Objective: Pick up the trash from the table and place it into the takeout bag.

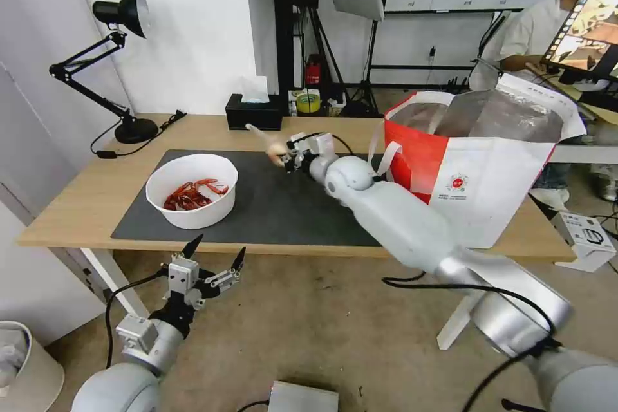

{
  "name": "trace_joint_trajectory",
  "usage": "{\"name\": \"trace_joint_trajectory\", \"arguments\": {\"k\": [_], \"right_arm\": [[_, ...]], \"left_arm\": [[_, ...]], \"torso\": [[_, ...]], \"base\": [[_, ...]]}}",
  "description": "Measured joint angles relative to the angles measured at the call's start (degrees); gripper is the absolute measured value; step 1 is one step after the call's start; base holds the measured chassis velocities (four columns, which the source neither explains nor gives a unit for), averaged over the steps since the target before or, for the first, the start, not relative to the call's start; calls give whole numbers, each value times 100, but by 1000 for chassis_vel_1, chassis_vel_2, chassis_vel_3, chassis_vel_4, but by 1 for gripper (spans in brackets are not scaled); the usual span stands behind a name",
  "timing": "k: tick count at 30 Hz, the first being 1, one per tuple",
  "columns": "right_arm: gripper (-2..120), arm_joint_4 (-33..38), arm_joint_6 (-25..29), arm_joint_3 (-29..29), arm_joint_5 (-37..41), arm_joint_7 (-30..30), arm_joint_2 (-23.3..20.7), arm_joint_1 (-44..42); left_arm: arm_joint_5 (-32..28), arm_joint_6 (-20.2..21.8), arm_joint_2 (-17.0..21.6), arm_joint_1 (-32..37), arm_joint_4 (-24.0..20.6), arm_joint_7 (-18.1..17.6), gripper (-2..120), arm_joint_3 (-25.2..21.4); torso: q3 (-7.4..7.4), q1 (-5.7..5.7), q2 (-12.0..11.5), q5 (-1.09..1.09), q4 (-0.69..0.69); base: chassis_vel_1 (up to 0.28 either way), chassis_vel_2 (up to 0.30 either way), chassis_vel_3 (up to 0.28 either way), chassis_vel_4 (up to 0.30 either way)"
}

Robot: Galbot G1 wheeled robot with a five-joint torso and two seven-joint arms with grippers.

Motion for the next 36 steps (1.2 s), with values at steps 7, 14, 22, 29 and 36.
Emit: {"name": "trace_joint_trajectory", "arguments": {"k": [7, 14, 22, 29, 36], "right_arm": [[4, 2153, -311, 334, 149, 720, -987, -536], [4, 3667, -276, 1387, -318, 1298, -2201, -1430], [4, 3839, -122, 2472, -1051, 2262, -2736, -2006], [4, 3635, -97, 3209, -1201, 2569, -2969, -2671], [6, 3689, -303, 3322, -688, 2840, -3022, -2859]], "left_arm": [[28, -7, -21, 90, -102, -8, 100, -4], [91, -7, -54, 212, -197, -16, 100, 5], [237, -7, -133, 225, -228, -16, 100, 134], [345, -1, -197, 218, -295, -17, 100, 229], [376, 1, -212, 327, -371, -16, 100, 181]], "torso": [[0, -1, 0, 2, 1], [-1, -1, 1, 1, -1], [0, -1, 1, 0, 1], [0, 0, 0, 0, 0], [0, 0, 0, 0, 0]], "base": [[0, 0, 0, 0], [0, 0, 0, 0], [0, 0, 0, 0], [0, 0, 0, 0], [0, 0, 0, 0]]}}
